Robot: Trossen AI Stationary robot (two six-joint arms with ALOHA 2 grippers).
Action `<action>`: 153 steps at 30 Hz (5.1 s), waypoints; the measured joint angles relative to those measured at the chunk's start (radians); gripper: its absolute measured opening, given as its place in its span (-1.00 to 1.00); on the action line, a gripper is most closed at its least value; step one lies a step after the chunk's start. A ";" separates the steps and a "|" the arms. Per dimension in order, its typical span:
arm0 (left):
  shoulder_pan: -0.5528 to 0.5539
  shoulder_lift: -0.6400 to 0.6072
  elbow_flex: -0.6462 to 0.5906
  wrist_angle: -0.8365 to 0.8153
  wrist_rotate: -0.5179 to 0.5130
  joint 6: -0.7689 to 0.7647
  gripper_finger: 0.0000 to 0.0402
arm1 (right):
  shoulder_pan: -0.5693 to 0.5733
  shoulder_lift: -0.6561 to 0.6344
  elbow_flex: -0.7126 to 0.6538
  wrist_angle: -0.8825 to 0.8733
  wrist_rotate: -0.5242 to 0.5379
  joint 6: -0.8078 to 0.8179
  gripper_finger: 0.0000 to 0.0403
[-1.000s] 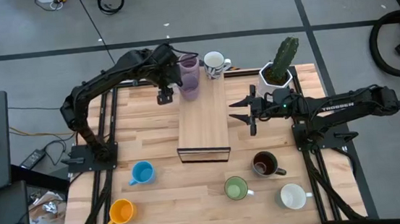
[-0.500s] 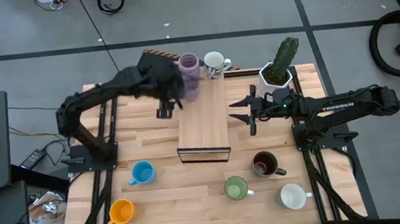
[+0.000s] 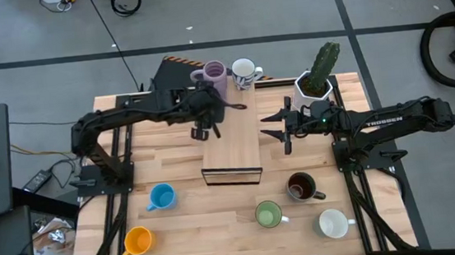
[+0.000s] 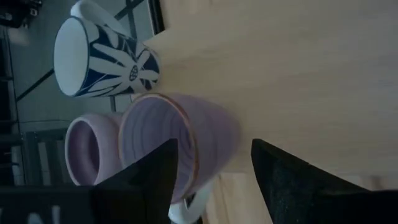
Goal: Place coffee mugs
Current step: Put the purple mug on the shelf, then put the blue patterned mug on the shelf
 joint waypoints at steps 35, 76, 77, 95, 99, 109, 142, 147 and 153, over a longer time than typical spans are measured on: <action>0.083 0.070 -0.001 0.060 -0.104 0.095 -0.01 | 0.002 0.000 0.000 -0.008 -0.022 -0.006 -0.16; 0.099 -0.504 -0.857 0.701 0.377 -0.306 -0.22 | 0.048 0.009 0.206 -0.599 0.229 0.206 -0.16; 0.099 -0.510 -0.890 0.719 0.386 -0.328 -0.22 | 0.065 0.017 0.215 -0.647 0.248 0.238 -0.16; 0.038 -0.756 -1.172 0.849 0.429 -0.472 -0.22 | 0.390 0.305 0.622 -1.326 0.295 0.712 -0.18; 0.035 -0.807 -1.210 0.863 0.434 -0.505 -0.22 | 0.460 0.366 0.733 -1.485 0.228 0.830 -0.18; -0.030 -0.885 -1.260 0.885 0.435 -0.547 -0.22 | 0.626 0.376 0.729 -1.674 -0.004 1.192 -0.08; -0.033 -0.891 -1.259 0.877 0.389 -0.555 -0.22 | 0.828 0.545 0.468 -1.426 -0.080 1.418 -0.05; -0.033 -0.891 -1.259 0.877 0.389 -0.555 -0.22 | 0.829 0.549 0.468 -1.421 -0.069 1.387 -0.32; -0.033 -0.891 -1.259 0.877 0.389 -0.557 -0.22 | 0.824 0.528 0.443 -1.414 -0.057 1.362 -0.65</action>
